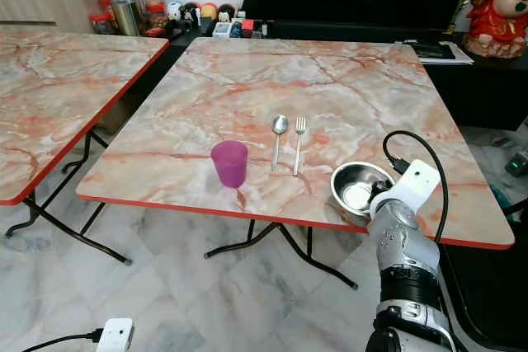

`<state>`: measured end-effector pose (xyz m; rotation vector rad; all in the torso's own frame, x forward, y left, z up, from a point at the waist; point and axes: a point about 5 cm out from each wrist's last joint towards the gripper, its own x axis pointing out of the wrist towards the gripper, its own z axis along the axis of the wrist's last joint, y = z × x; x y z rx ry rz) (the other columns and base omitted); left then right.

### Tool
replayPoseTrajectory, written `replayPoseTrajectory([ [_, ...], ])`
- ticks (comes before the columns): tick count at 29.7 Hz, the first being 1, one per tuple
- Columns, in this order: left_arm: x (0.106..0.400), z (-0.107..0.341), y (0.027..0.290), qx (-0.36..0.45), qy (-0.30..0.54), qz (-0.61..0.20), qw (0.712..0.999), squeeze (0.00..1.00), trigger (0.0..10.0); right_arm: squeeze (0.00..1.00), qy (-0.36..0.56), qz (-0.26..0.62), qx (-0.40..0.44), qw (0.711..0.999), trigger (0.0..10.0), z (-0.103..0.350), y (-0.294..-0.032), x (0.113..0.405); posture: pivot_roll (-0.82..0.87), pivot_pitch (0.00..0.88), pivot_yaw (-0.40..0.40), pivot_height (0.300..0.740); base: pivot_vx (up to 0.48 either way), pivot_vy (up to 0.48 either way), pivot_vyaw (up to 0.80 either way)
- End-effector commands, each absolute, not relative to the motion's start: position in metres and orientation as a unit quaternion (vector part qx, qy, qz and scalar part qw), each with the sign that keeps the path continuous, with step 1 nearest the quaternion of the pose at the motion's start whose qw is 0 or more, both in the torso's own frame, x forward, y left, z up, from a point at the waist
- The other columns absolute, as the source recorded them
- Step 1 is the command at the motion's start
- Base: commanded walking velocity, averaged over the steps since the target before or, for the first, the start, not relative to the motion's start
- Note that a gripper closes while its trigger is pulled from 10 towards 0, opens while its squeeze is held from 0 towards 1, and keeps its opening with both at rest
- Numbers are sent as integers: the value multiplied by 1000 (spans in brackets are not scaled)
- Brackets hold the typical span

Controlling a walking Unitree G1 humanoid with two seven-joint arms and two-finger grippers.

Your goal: Setting the table

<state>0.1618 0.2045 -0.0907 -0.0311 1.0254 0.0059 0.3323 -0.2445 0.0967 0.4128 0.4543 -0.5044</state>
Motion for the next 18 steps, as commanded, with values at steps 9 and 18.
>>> replayPoseTrajectory([
  [9, 159, -92, 206, -17, 498, 2, 867, 0, 10000, 0, 210, -242, 221, 921, 0, 104, -240, 337, -19, 0, 1, 732, 0, 0, 0],
  [18, 159, -92, 206, -17, 499, 2, 866, 0, 10000, 0, 199, -238, 244, 919, 0, 107, -236, 339, -20, 0, 2, 732, 0, 0, 0],
])
